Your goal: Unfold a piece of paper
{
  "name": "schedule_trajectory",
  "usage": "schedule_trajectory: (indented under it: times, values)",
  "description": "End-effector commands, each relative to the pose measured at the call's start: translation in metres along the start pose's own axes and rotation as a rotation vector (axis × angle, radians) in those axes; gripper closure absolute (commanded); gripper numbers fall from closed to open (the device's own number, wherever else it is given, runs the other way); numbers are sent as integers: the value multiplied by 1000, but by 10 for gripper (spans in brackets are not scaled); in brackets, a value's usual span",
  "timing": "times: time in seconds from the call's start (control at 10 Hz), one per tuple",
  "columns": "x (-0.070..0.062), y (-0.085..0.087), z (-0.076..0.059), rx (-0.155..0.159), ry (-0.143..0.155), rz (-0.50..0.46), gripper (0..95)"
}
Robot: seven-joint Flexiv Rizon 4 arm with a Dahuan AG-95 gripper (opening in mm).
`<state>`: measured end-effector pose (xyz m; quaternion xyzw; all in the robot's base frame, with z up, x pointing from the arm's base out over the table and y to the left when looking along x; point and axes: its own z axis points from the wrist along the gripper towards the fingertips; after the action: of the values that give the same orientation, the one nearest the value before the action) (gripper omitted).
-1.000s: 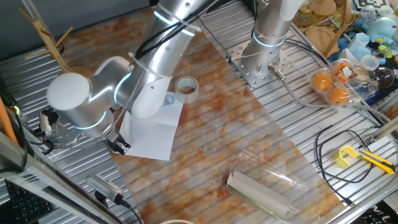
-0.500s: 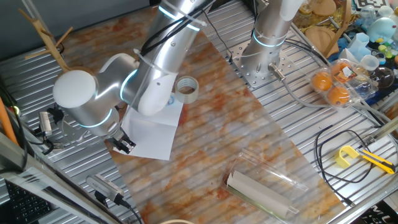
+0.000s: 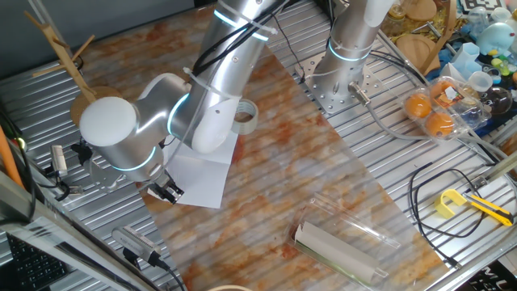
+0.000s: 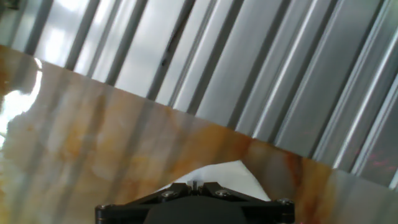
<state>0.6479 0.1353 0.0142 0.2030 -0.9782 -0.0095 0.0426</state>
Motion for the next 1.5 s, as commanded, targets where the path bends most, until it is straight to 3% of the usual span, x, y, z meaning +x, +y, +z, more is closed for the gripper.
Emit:
schedule_trajectory:
  times: [0.1,0.5,1.0,1.5]
  values:
    - [6,3,1,-2,-1,-1,950]
    - [17,14,8,-7,-4,14,950]
    - [18,16,0,-21,0,30,950]
    - [18,16,-2,4,-11,21,950]
